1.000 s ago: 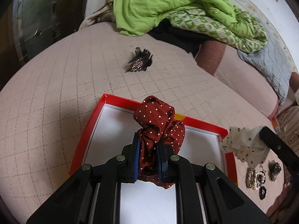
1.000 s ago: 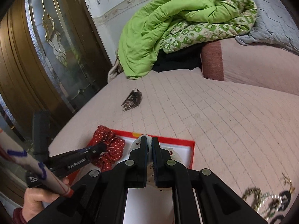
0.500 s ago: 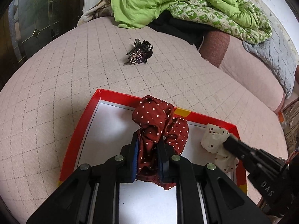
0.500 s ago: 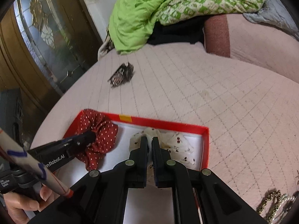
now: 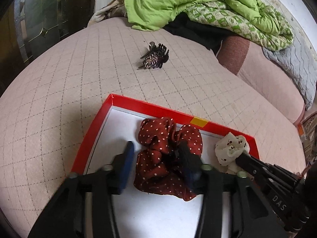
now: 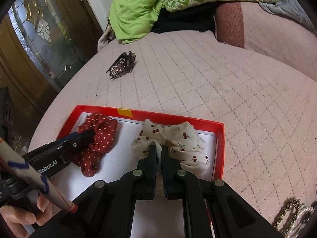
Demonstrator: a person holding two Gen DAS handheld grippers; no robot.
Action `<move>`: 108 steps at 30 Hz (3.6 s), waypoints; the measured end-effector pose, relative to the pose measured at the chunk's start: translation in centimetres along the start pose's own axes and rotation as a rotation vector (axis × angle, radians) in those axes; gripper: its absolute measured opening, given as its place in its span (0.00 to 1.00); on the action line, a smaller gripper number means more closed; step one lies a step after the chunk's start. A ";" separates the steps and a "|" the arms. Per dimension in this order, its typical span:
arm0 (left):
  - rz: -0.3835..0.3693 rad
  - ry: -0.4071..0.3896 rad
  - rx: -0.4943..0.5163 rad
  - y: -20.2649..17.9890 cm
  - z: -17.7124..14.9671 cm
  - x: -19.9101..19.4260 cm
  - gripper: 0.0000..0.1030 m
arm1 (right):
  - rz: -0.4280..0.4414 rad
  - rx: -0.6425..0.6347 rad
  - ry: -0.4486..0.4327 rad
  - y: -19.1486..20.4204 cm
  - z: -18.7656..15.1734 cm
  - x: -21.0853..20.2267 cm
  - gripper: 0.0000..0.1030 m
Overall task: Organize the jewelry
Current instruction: 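Lower both scrunchies into the tray and open both tools, then grasp the leopard hair tie with the left tool while the right grasps the black tie, then carry both hair ties over the tray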
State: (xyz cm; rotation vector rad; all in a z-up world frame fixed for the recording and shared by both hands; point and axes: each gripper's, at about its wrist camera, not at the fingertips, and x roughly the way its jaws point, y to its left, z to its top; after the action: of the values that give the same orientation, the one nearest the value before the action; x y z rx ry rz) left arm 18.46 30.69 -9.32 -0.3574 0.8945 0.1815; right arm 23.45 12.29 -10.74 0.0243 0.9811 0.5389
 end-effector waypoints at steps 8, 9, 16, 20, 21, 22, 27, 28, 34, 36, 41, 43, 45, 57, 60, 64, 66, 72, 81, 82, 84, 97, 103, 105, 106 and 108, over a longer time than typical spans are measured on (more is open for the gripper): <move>-0.013 -0.043 -0.004 -0.3 0.3 -1.0 0.53 | 0.047 0.031 -0.039 0.0 0.3 -2.3 0.15; -0.013 -0.050 -0.008 -0.4 0.3 -1.2 0.53 | 0.050 0.033 -0.049 0.0 0.4 -2.8 0.17; -0.045 -0.095 0.011 -2.0 0.2 -2.6 0.53 | 0.092 0.067 -0.095 -0.6 -0.2 -5.9 0.19; -0.082 -0.133 0.068 -4.6 -0.5 -4.0 0.53 | 0.096 0.080 -0.123 -2.0 -1.5 -8.5 0.19; -0.092 -0.137 0.087 -5.4 -0.8 -4.3 0.53 | 0.092 0.088 -0.134 -2.6 -2.0 -9.4 0.19; -0.102 -0.138 0.102 -6.2 -1.2 -4.6 0.53 | 0.087 0.099 -0.143 -3.5 -2.6 -10.3 0.19; -0.199 -0.097 0.182 -10.4 -3.3 -5.7 0.53 | 0.044 0.144 -0.183 -7.6 -4.9 -14.2 0.19; -0.219 -0.086 0.197 -11.1 -3.6 -5.8 0.53 | 0.020 0.151 -0.200 -8.7 -5.6 -15.2 0.19; -0.342 0.005 0.338 -17.8 -7.5 -5.9 0.53 | -0.086 0.274 -0.290 -15.6 -8.7 -19.3 0.19; -0.378 0.033 0.390 -19.6 -9.0 -5.7 0.53 | -0.130 0.306 -0.307 -17.6 -9.8 -20.2 0.19; -0.396 0.086 0.608 -24.8 -13.5 -4.7 0.41 | -0.139 0.420 -0.330 -21.6 -11.4 -21.7 0.19; -0.387 0.109 0.661 -26.3 -14.5 -3.9 0.33 | -0.115 0.463 -0.337 -23.0 -11.9 -22.1 0.19; -0.376 0.127 0.693 -27.5 -15.1 -2.9 0.32 | -0.098 0.492 -0.339 -23.8 -12.3 -22.4 0.19; -0.323 0.179 0.731 -29.7 -15.9 1.4 0.17 | -0.043 0.563 -0.350 -26.3 -13.7 -23.7 0.19; -0.316 0.177 0.722 -29.9 -15.9 1.8 0.17 | -0.046 0.569 -0.347 -26.6 -14.0 -23.9 0.19; -0.269 0.146 0.717 -30.1 -16.0 1.6 0.06 | -0.056 0.575 -0.325 -27.1 -14.5 -24.1 0.20; -0.271 0.137 0.690 -29.8 -16.0 0.9 0.06 | -0.056 0.573 -0.294 -27.1 -15.0 -23.8 0.22; -0.365 0.014 0.652 -28.7 -15.9 -5.2 0.06 | -0.065 0.550 -0.179 -27.2 -16.9 -22.7 0.22; -0.379 -0.045 0.638 -27.0 -16.2 -7.9 0.06 | -0.150 0.392 -0.014 -24.7 -17.9 -19.3 0.22; -0.381 -0.046 0.636 -26.9 -16.3 -7.9 0.06 | -0.166 0.381 0.004 -24.6 -17.8 -18.8 0.22; -0.381 -0.056 0.629 -26.6 -16.0 -8.0 0.06 | -0.218 0.338 0.027 -24.1 -17.6 -18.4 0.13; -0.353 -0.117 0.570 -24.5 -14.7 -8.7 0.06 | -0.275 0.261 -0.228 -21.3 -15.2 -22.8 0.08; -0.336 -0.125 0.537 -22.7 -13.7 -8.9 0.06 | -0.266 0.157 -0.270 -17.1 -13.0 -21.6 0.08; -0.326 -0.131 0.520 -21.8 -13.3 -9.0 0.06 | -0.262 0.140 -0.267 -16.3 -12.8 -21.1 0.08; -0.327 -0.128 0.513 -21.4 -13.1 -9.0 0.06 | -0.251 0.136 -0.265 -15.9 -12.6 -20.9 0.08; -0.318 -0.133 0.498 -20.6 -12.7 -9.1 0.06 | -0.242 0.124 -0.258 -15.2 -12.2 -20.2 0.08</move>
State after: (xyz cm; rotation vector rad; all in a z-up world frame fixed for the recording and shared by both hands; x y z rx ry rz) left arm 9.78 6.71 -4.70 -0.0188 0.7115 -0.3057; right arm 11.40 -12.56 -5.73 0.0829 0.7504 0.2443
